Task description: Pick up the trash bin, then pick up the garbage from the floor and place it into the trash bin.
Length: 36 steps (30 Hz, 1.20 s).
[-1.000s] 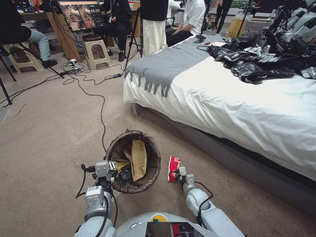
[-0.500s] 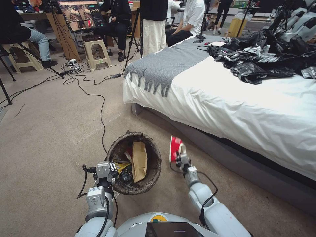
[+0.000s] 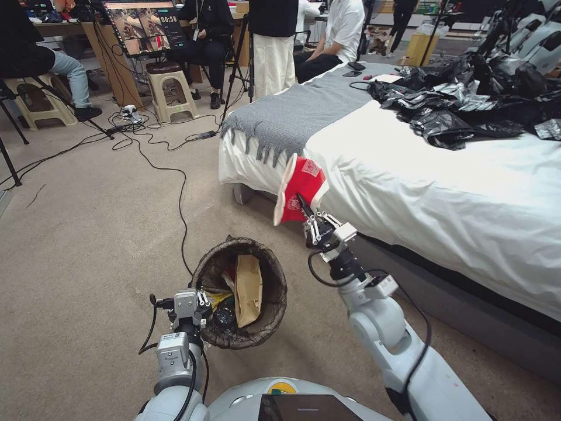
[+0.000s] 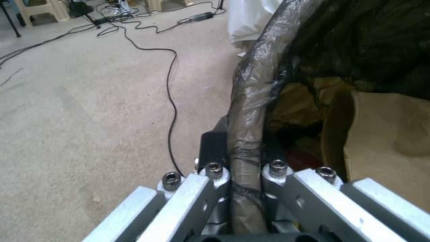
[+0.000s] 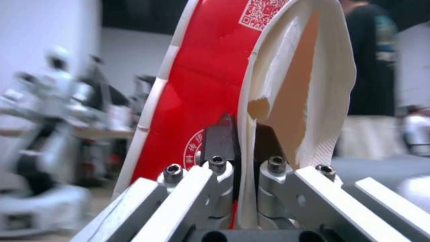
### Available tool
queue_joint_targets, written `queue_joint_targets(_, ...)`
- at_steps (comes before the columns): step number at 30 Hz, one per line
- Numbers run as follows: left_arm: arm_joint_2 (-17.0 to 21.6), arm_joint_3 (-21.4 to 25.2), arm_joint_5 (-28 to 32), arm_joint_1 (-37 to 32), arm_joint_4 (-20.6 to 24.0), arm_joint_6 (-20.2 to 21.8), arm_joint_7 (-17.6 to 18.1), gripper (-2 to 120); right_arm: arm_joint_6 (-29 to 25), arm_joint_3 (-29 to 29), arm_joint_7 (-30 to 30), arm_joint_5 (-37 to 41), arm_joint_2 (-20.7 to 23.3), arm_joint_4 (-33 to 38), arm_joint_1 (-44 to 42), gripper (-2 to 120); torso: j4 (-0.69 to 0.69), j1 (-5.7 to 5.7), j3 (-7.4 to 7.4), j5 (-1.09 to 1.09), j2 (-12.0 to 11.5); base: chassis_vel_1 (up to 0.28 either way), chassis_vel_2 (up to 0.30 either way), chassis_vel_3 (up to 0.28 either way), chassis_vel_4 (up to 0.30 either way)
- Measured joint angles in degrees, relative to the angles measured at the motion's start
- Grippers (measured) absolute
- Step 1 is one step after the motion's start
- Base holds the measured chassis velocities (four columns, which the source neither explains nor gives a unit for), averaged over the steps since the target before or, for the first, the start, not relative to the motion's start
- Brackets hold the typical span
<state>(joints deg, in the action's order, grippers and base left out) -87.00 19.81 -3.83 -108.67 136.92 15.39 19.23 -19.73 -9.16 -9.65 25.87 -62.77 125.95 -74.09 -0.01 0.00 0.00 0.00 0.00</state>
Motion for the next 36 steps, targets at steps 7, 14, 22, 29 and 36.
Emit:
queue_joint_targets(7, -0.1, -0.5, -0.6, 0.1, -0.4, 0.0, -0.1, 0, 3.3, 5.5, -1.0, 6.2, 6.6, 3.7, -0.9, 0, 0.01, 0.00, 0.00, 0.00, 0.0, 0.000, 0.000, 0.000, 0.000)
queue_joint_targets(14, -0.3, -0.8, -1.2, 0.0, -0.5, 0.0, -0.1, 0, 8.0, 11.6, 6.1, -1.5, 10.9, 2.6, -0.8, 0, 0.01, 0.00, 0.00, 0.01, 0.0, 0.000, 0.000, 0.000, 0.000)
queue_joint_targets(22, -0.4, -1.0, -1.6, -0.1, -0.5, 0.0, -0.1, 0, 13.8, 11.3, 10.9, -20.0, 13.0, 1.8, -0.1, 0, 0.00, 0.00, 0.00, 0.00, 0.0, 0.000, 0.000, 0.000, 0.000)
queue_joint_targets(29, -0.6, -1.3, -2.0, -0.1, -0.5, 0.0, -0.1, 0, 14.0, 10.2, 6.6, -35.4, 14.0, -1.0, 1.5, 0, 0.00, 0.00, 0.00, 0.00, 0.0, 0.000, 0.000, 0.000, 0.000)
queue_joint_targets(36, -0.9, -1.8, -2.5, -0.1, -0.8, 0.0, -0.1, 0, 11.9, 11.2, 1.7, -46.2, 13.5, -3.6, 2.6, 0, 0.01, 0.00, 0.00, 0.00, 0.0, 0.000, 0.000, 0.000, 0.000)
